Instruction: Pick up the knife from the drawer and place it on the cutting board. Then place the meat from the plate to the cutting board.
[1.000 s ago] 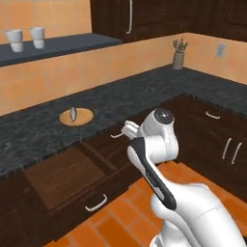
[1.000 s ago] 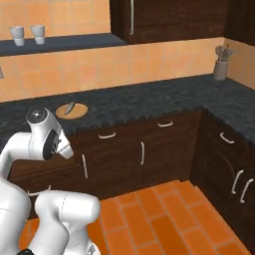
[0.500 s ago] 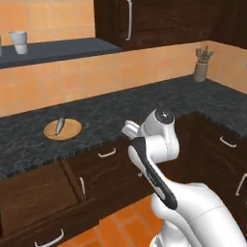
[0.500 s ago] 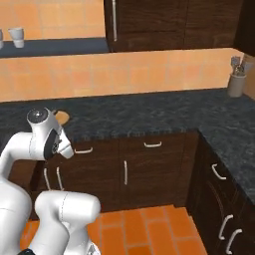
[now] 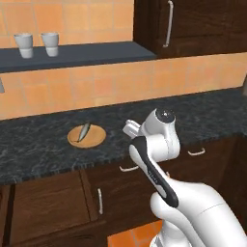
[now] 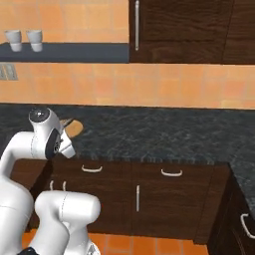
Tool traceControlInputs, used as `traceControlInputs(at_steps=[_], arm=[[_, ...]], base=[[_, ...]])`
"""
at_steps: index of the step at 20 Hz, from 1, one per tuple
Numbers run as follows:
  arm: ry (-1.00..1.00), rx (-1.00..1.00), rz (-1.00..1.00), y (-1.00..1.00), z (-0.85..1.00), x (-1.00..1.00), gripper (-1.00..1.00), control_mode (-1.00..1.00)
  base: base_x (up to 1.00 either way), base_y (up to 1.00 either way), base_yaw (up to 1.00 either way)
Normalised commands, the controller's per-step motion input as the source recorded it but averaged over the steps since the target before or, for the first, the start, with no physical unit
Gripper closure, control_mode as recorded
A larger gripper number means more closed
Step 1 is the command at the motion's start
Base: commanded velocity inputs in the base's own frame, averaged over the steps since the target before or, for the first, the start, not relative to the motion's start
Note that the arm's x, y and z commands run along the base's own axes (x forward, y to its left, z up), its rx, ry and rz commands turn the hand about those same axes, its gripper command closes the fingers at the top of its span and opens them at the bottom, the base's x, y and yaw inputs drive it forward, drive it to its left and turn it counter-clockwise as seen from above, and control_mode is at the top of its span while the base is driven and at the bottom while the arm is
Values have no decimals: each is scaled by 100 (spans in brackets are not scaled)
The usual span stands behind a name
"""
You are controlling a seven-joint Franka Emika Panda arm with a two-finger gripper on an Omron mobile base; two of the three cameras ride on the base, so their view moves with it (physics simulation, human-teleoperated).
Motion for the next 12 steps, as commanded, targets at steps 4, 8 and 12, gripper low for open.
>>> traceControlInputs(at_steps=[4, 8, 12], arm=[[0, 0, 0, 0, 0, 0, -100, 100], [0, 0, 0, 0, 0, 0, -100, 100], [0, 0, 0, 0, 0, 0, -100, 100]], base=[[49, -69, 41], [86, -43, 32], [28, -13, 33]])
